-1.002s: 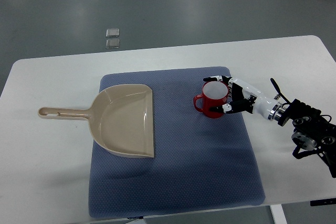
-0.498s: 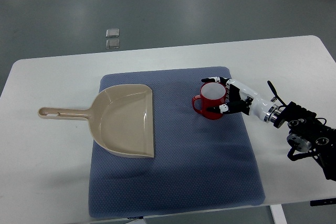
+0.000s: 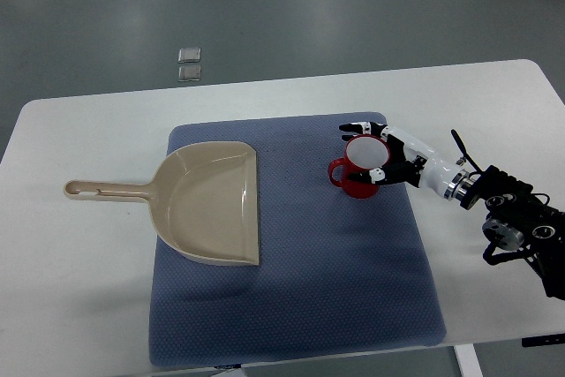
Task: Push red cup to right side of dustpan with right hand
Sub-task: 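Wrap the right hand fingers around the red mug's body, then push the red mug with the right hand toward the dustpan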
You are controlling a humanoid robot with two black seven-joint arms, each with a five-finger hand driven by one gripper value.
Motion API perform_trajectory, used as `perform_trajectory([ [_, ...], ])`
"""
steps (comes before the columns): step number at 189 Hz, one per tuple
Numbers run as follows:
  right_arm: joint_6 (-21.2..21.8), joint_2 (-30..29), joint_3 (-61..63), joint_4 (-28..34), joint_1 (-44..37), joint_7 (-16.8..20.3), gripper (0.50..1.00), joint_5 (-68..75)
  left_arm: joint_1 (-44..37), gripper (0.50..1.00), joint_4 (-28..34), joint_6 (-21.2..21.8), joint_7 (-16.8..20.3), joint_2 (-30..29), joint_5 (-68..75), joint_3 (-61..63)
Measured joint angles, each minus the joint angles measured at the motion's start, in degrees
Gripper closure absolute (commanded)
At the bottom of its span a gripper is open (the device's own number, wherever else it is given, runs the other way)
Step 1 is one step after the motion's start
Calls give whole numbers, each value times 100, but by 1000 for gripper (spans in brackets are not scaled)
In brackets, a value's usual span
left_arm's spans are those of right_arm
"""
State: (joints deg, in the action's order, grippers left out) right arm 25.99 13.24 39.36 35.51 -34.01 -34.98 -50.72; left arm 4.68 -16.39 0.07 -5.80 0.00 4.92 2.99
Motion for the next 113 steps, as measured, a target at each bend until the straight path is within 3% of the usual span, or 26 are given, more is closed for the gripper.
perform_trajectory([
  [113,-65,-233,-24,-14,20,-2,566,72,-4,500,5,2,0,0,0,0],
])
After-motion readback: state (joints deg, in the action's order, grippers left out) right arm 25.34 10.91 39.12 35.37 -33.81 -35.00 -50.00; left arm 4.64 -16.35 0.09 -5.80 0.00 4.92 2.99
